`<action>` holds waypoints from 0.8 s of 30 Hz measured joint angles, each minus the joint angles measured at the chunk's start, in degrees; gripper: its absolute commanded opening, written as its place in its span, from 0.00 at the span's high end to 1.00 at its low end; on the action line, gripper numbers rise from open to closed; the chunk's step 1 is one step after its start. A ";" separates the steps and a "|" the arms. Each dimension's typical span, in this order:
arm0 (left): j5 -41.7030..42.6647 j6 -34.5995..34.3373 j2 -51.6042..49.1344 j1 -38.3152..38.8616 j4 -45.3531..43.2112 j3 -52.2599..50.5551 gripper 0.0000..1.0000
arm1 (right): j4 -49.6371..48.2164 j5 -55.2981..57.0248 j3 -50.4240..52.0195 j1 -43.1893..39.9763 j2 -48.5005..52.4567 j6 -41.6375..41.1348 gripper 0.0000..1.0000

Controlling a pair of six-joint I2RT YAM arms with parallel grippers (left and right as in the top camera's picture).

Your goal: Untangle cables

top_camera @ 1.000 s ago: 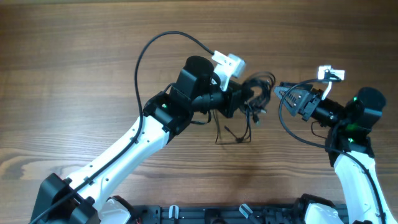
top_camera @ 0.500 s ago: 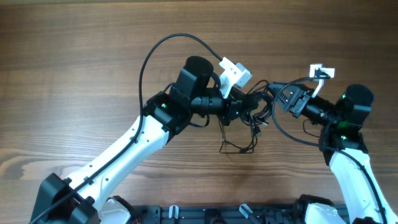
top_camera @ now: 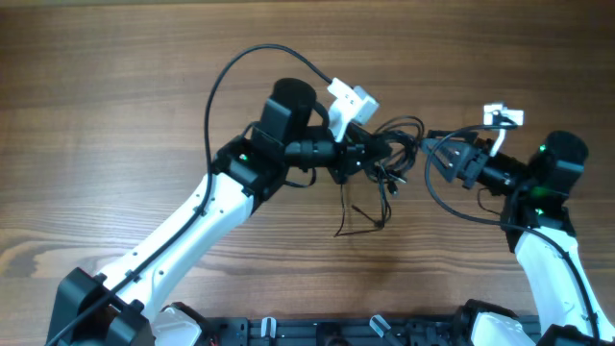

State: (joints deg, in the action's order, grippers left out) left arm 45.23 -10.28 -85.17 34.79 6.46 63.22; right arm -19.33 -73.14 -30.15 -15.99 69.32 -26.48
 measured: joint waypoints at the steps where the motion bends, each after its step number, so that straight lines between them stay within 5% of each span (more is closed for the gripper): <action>1: 1.05 0.74 0.00 -0.83 0.15 0.00 0.96 | -0.96 -2.19 0.00 -0.24 0.00 0.02 0.32; 8: 5.57 4.07 0.00 -1.92 2.36 0.00 0.96 | -4.61 -5.16 0.00 1.40 0.00 0.02 0.30; 18: 14.84 5.53 0.00 -2.19 2.36 0.00 0.96 | -4.96 5.53 0.00 7.98 0.00 0.00 0.31; 24: 18.75 6.84 -0.04 -2.16 1.29 -0.02 0.96 | -1.49 10.60 -0.02 10.47 0.00 0.02 0.41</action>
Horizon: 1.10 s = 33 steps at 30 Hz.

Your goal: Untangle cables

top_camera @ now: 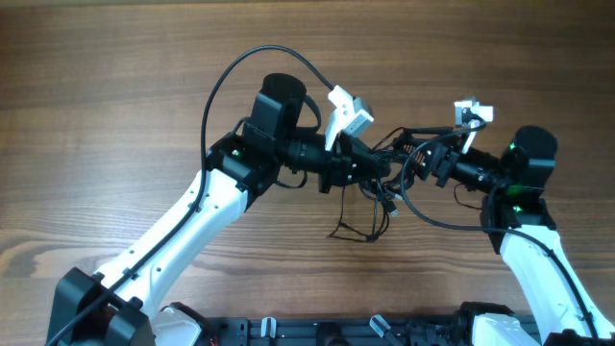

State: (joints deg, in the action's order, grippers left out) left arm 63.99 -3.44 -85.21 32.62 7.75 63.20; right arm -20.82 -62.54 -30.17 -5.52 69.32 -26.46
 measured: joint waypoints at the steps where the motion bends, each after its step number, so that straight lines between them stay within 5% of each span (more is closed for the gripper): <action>1: 0.39 0.00 -0.09 0.11 -0.66 0.00 0.96 | 1.14 1.62 0.00 0.26 0.00 0.04 0.41; 8: 2.40 -0.02 -0.72 2.62 -1.77 -0.02 0.96 | 4.98 16.76 0.00 -1.07 1.49 -0.09 0.42; 12: 7.26 0.02 -0.72 3.15 -1.97 -0.02 0.96 | 9.97 27.08 0.02 -9.86 3.48 -0.46 0.41; 15: 9.31 0.20 -0.63 3.32 -2.16 -0.02 0.96 | 11.56 31.32 0.02 -13.18 3.67 -0.70 0.06; 18: 9.60 0.22 -0.61 2.54 -2.19 -0.02 0.96 | 11.61 31.39 0.02 -13.29 3.67 -0.66 0.00; 26: -9.92 0.39 -0.59 0.24 -0.42 -0.02 0.96 | 4.04 -2.32 0.02 -13.44 3.87 3.32 0.01; 33: -11.61 0.39 -0.59 0.24 -0.42 -0.02 0.96 | -8.11 -21.11 0.13 -7.45 4.13 4.52 0.11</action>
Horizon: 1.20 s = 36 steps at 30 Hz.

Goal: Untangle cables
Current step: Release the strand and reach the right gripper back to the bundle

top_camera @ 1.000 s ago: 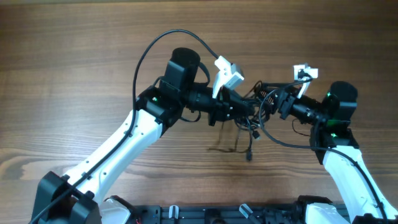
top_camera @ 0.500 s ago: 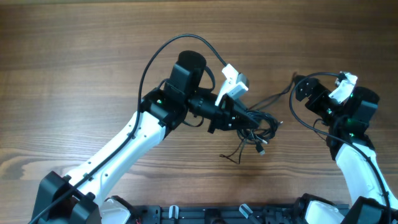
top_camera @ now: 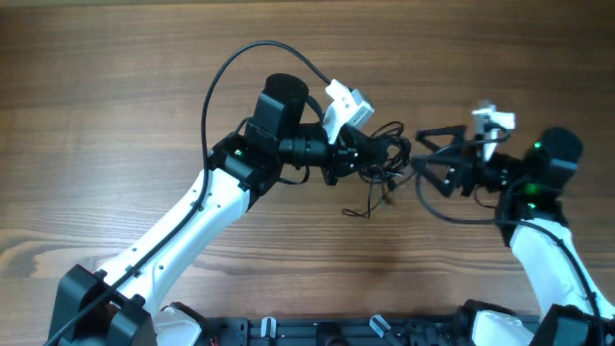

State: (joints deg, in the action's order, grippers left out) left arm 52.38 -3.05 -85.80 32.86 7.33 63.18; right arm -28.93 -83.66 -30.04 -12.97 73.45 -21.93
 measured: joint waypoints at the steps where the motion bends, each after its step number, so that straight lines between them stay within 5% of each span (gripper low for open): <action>1: 0.85 0.02 -0.02 0.00 0.02 0.00 0.96 | -1.05 -0.24 0.00 2.36 0.00 0.59 0.20; 2: 1.79 0.00 -0.02 0.00 0.00 0.00 0.95 | -1.84 -0.11 0.00 3.74 0.00 0.85 0.27; 5: 5.95 0.00 -0.37 0.00 0.17 0.00 0.91 | -4.13 0.22 0.00 5.49 0.00 1.31 0.69; 7: 7.04 0.02 -0.94 0.00 0.63 0.00 0.78 | -4.20 0.20 0.00 5.55 0.00 0.52 0.96; 9: 7.52 0.13 -1.03 0.00 0.61 0.00 0.60 | -4.24 0.20 0.00 5.55 0.00 -0.68 0.96; 12: 6.82 0.57 -1.05 -0.04 0.72 0.02 0.00 | -4.31 1.03 0.00 5.55 0.00 -3.82 0.96; 16: 1.53 -2.10 -1.05 -0.04 0.79 0.02 0.00 | -4.11 9.73 0.00 5.55 0.00 -15.45 0.96; 18: -7.34 -9.97 -1.05 -0.02 1.18 0.02 0.00 | -2.51 16.35 0.00 5.55 0.00 -24.26 0.96; 21: -25.97 -30.69 -1.16 0.00 3.65 0.04 0.00 | 5.35 23.76 -0.15 5.55 0.17 -35.23 0.96; 25: -34.36 -45.83 -1.20 0.09 5.33 0.09 0.05 | 12.70 29.16 -0.09 5.55 0.24 -39.76 0.96; 28: -35.43 -45.42 -1.22 0.68 8.13 0.09 0.44 | 11.37 28.48 -0.09 5.55 0.24 -34.58 0.96; 31: -34.77 -37.62 -1.22 0.94 8.81 0.09 0.47 | 10.95 23.78 -0.09 5.55 0.24 -27.21 0.96; 33: -32.48 -31.74 -1.22 0.94 8.74 0.09 0.36 | 10.91 21.79 -0.09 5.55 0.24 -24.74 0.96; 36: -26.08 -24.02 -1.22 0.94 7.96 0.09 0.44 | 9.16 18.75 -0.09 5.55 0.24 -21.84 0.96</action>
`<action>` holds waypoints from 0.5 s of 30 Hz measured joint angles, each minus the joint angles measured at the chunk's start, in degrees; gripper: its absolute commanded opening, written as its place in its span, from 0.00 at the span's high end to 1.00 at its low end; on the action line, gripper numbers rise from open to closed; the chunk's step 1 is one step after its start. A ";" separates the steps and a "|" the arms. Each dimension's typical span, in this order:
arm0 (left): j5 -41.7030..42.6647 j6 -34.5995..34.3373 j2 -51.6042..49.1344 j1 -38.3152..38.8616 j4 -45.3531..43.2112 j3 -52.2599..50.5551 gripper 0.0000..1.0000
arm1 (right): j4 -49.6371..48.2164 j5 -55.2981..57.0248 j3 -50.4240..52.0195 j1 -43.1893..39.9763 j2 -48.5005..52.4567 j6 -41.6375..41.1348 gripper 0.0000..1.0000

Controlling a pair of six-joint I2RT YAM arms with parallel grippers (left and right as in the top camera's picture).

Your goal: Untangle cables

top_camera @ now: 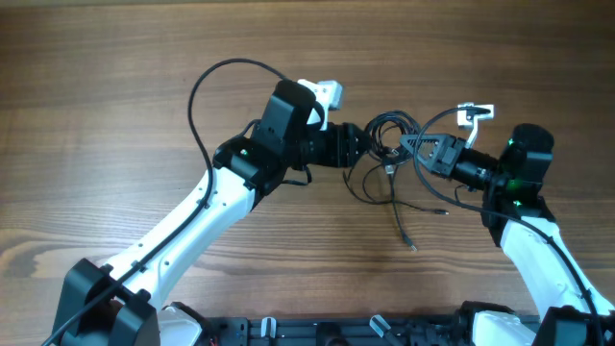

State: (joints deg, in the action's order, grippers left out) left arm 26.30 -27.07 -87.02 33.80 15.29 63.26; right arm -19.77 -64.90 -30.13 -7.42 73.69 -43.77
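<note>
A bundle of thin black cables (388, 131) hangs between my two grippers above the middle of the wooden table. My left gripper (368, 144) comes in from the left and is shut on the bundle's left side. My right gripper (404, 145) comes in from the right, its fingers converging on the cables at the bundle's right side. A loose loop (365, 185) droops below the left gripper. One freed strand (405, 226) trails down to a plug end on the table, and another strand (430, 205) runs out to the right.
A thick black arm cable (207, 82) arcs over the left arm. A white wrist camera (322, 93) sits on the left wrist and another (476, 112) on the right wrist. The arm bases (327, 332) line the table's front edge.
The right gripper has come back left, close to the left gripper at the bundle. The left wrist has turned. Two strands now trail out on the table below and to the right.
Both grippers held the tangle between them, close together at the first two moments. By the third moment the right gripper was farther right, stretching the cables. Now they are close again, the knot looks looser, and long strands lie free on the table.
</note>
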 measured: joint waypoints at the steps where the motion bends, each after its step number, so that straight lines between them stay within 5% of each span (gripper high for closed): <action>1: 2.01 2.19 0.00 0.00 -0.13 0.00 0.50 | -0.66 -1.42 0.00 0.00 0.00 0.63 0.96; 6: 4.92 5.60 0.00 0.00 -0.24 0.00 0.56 | -3.04 -7.23 0.00 0.00 0.00 1.90 0.96; 12: 4.92 6.56 0.00 0.00 -0.24 0.00 0.90 | -4.52 -13.14 0.00 0.00 0.00 2.08 0.96; 15: 4.92 6.71 0.00 0.20 -0.26 0.00 0.81 | -4.70 -13.66 0.00 0.00 0.00 2.08 0.96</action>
State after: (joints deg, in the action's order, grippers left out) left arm 31.22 -20.36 -87.02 34.00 15.03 63.26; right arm -24.47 -78.56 -30.13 -7.42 73.69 -41.69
